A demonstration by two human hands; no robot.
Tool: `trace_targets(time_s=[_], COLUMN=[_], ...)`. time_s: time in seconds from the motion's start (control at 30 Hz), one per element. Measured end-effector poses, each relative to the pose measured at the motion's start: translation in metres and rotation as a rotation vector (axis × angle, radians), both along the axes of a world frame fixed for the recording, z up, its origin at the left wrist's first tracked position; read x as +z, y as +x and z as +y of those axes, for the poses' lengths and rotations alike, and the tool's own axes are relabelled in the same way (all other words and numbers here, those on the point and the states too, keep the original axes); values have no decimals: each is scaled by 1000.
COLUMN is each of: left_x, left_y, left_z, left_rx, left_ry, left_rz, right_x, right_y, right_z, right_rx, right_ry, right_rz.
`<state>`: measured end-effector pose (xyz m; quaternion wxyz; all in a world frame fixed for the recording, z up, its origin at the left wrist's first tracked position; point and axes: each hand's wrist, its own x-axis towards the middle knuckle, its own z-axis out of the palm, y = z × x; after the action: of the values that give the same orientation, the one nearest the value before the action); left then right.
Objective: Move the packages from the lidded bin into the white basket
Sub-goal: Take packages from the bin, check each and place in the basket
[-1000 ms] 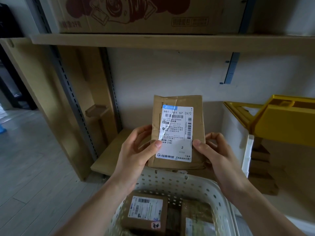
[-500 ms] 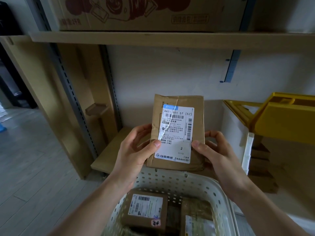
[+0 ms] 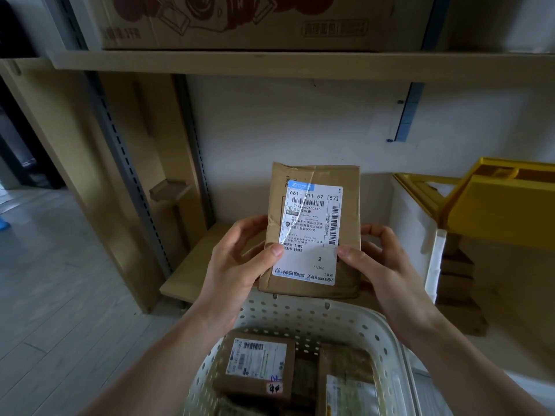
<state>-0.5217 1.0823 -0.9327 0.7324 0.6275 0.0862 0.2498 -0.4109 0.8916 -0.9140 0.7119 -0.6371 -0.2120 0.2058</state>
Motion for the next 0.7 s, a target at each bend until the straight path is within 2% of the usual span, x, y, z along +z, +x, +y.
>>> trace_targets(time_s=[0.7], left_x=[1], left_y=[-4], left_z=[2], left_rx=[5], left_ry=[-2], left_rz=[17], right_x=[-2], right_y=[-1], right_z=[3], right_rx=[25], right_ry=[-11], right_rz=[10])
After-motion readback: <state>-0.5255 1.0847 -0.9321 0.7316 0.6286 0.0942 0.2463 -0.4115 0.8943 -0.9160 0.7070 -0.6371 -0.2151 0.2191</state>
